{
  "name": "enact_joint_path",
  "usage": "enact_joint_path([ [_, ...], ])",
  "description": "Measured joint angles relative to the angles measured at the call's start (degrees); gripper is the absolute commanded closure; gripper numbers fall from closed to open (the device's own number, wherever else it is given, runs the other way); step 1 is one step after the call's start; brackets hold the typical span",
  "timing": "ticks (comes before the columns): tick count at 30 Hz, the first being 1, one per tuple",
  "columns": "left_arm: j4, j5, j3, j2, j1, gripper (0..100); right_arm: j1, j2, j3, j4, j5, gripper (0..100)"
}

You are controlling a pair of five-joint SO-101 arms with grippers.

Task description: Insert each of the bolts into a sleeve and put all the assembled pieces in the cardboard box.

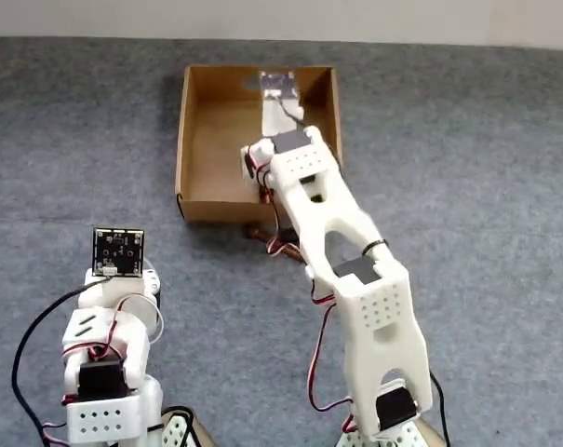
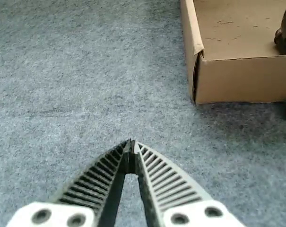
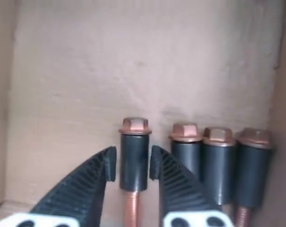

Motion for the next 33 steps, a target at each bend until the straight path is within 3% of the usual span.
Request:
enact_joint_path([
  [14, 0.0, 0.0, 0.0, 0.0, 0.0, 99, 4.4, 0.0, -40.44, 35.34, 0.0, 89.0],
  [18, 0.0, 0.0, 0.0, 0.0, 0.0, 99, 4.4, -0.18, -47.12, 39.56, 3.25, 89.0],
  [25, 0.0, 0.0, 0.0, 0.0, 0.0, 99, 4.31, -1.93, -43.25, 39.91, 4.22, 89.0],
  [33, 0.0, 0.0, 0.0, 0.0, 0.0, 99, 4.04, -21.89, -12.48, 39.91, 0.35, 89.0],
])
